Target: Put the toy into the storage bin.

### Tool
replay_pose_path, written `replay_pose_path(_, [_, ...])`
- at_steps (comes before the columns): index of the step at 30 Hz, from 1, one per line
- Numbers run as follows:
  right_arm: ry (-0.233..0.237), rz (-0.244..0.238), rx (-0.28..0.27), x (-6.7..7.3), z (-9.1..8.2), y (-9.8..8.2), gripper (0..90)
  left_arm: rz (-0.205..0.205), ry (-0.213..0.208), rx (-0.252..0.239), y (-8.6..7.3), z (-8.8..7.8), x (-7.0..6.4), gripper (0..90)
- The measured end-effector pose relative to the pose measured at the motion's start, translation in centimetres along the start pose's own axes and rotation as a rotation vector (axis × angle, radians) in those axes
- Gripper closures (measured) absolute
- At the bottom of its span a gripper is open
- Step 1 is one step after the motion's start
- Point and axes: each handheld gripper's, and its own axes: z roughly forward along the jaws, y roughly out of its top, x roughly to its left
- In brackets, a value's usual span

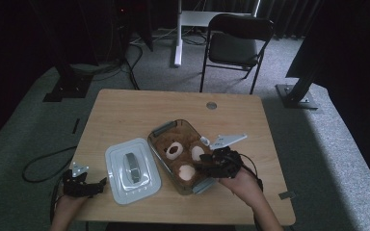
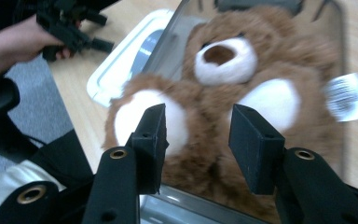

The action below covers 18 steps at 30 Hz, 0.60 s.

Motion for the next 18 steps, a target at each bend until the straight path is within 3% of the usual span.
replay_pose_path(3, [0.008,-0.01,0.031,0.2,1.0,-0.1,54.4,0.0,0.0,0.0,0.0,0.0,0.0,2.5])
replay_pose_path(5, [0.008,-0.007,0.065,0.0,2.7,-0.1,53.2,0.0,0.0,0.0,0.0,0.0,0.0,2.5])
replay_pose_path(7, [-0.035,-0.023,0.084,0.0,3.6,0.2,53.1,0.003,0.0,0.001,0.0,0.0,0.0,2.5])
replay_pose_path(12, [-0.041,-0.045,0.158,0.1,6.1,0.6,54.2,-0.001,0.0,-0.001,0.0,0.0,0.0,2.5])
replay_pose_path(18, [-0.098,-0.111,0.235,0.9,7.5,0.8,56.6,-0.001,0.0,-0.002,0.0,0.0,0.0,2.5])
